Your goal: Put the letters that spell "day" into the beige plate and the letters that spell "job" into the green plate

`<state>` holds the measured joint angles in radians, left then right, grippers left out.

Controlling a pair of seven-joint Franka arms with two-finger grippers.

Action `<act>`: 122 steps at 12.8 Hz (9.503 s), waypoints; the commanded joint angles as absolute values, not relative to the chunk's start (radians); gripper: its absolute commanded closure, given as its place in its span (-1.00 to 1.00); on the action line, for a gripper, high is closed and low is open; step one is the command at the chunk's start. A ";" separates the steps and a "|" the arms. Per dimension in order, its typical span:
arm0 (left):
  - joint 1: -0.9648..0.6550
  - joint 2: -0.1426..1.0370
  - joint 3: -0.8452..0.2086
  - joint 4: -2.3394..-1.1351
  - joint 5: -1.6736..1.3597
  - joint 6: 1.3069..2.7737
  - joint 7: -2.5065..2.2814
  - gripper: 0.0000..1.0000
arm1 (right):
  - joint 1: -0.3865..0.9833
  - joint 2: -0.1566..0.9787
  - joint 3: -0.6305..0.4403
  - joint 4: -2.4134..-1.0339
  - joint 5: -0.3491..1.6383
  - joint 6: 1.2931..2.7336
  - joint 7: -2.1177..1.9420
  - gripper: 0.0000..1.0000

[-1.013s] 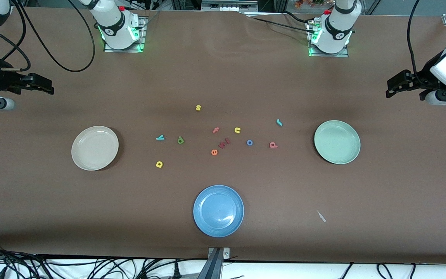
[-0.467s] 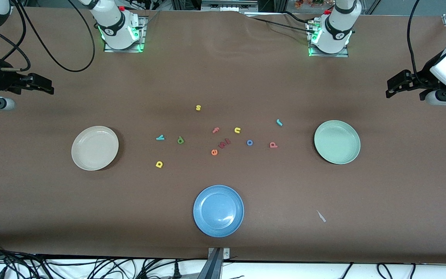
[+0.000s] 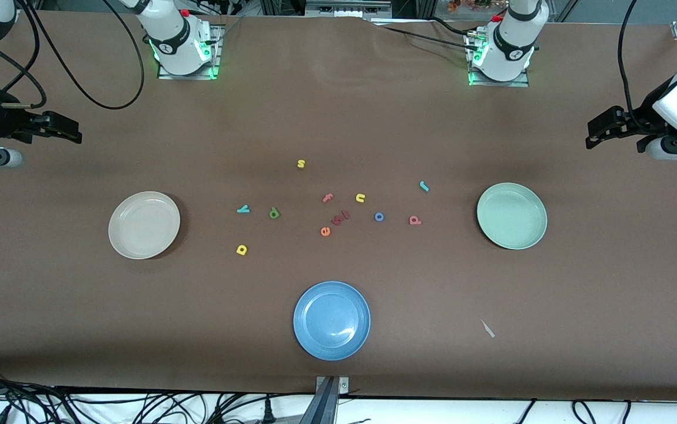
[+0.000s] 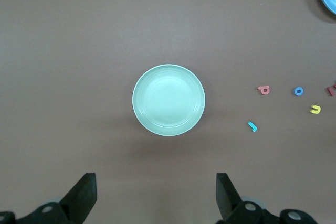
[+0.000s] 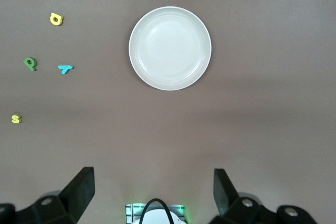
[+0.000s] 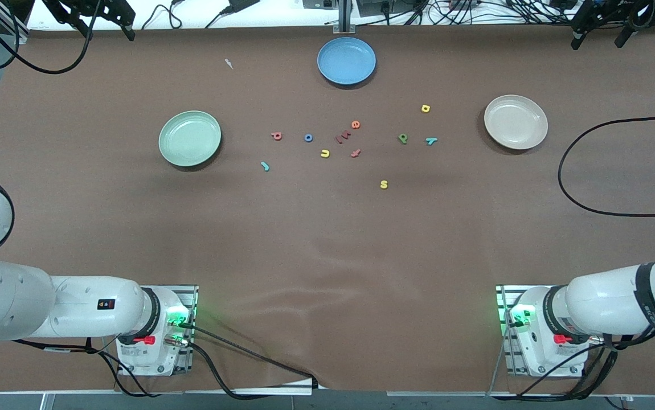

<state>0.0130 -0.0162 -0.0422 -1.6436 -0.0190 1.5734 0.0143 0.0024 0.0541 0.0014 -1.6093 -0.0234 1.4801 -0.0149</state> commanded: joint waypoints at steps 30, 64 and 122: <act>0.011 -0.018 -0.040 -1.631 -0.028 1.551 0.020 -1.00 | -0.002 0.078 0.009 -1.603 -0.012 1.466 -0.024 -1.00; -0.429 0.685 -0.044 -1.456 -0.057 1.916 0.725 -1.00 | 0.354 0.664 0.014 -1.612 0.029 2.275 0.433 -1.00; -0.008 0.446 -0.044 -2.029 0.023 2.207 0.371 1.00 | 0.328 0.566 -0.161 -1.693 0.098 2.095 0.199 0.74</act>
